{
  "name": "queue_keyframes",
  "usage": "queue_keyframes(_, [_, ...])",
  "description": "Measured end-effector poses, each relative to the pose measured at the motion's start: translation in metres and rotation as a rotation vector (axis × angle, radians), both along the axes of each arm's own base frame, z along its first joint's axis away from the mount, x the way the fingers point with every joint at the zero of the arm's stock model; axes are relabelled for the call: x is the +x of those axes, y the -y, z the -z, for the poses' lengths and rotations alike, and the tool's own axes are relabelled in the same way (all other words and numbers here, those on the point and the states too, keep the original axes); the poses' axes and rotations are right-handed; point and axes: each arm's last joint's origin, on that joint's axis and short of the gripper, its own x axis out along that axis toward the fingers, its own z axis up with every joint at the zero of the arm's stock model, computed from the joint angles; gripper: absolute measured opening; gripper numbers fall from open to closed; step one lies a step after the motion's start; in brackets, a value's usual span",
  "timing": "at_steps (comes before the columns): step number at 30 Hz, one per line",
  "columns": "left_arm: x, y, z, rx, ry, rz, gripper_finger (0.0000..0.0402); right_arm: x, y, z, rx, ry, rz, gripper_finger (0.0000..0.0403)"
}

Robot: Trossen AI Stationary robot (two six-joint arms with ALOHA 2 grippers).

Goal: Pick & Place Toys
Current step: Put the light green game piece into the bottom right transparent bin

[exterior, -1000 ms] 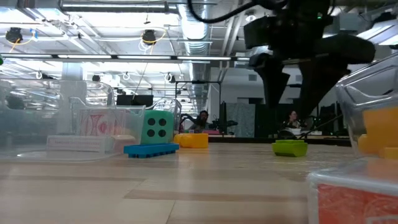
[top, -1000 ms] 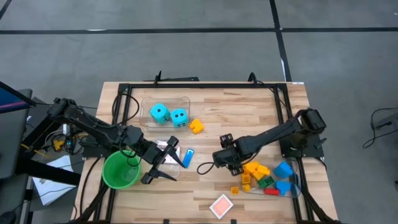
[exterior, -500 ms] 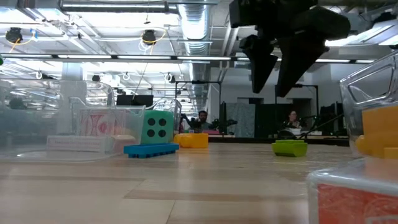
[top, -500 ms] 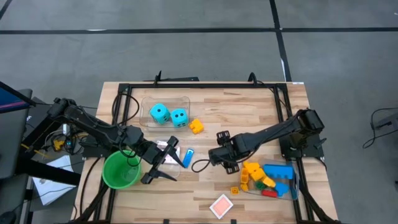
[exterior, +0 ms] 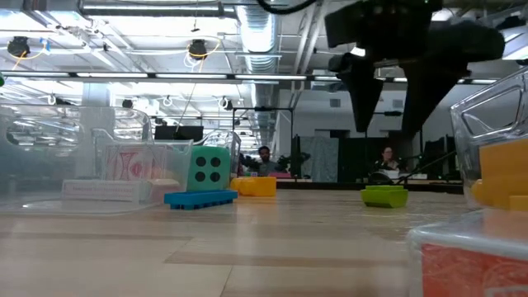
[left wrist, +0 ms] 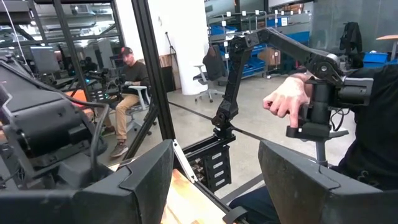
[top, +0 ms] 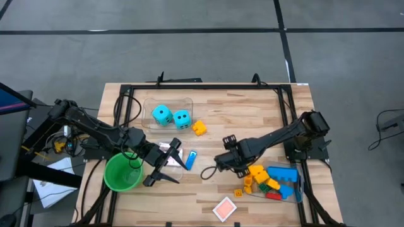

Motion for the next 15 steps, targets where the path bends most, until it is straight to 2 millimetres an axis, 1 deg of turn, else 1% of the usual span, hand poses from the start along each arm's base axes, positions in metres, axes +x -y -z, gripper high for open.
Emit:
queue_keyframes(3, [0.0, 0.0, 0.0, 0.0, 0.0, 0.0, 0.0231, -0.001, 0.001, 0.004, -0.002, 0.002, 0.015, 0.0324])
queue_keyframes(6, [0.0, 0.0, 0.0, 0.0, 0.0, 0.0, 0.0231, 0.007, -0.001, 0.012, 0.006, 0.031, 0.038, 0.0322])
queue_keyframes(11, [0.0, 0.0, 0.0, 0.0, 0.0, 0.001, 0.0231, 0.013, -0.003, 0.034, 0.007, -0.057, 0.04, 0.0318])
queue_keyframes(15, [0.0, 0.0, 0.0, 0.0, 0.001, 0.001, 0.0231, 0.015, 0.002, 0.043, -0.017, -0.153, 0.087, 0.0318])
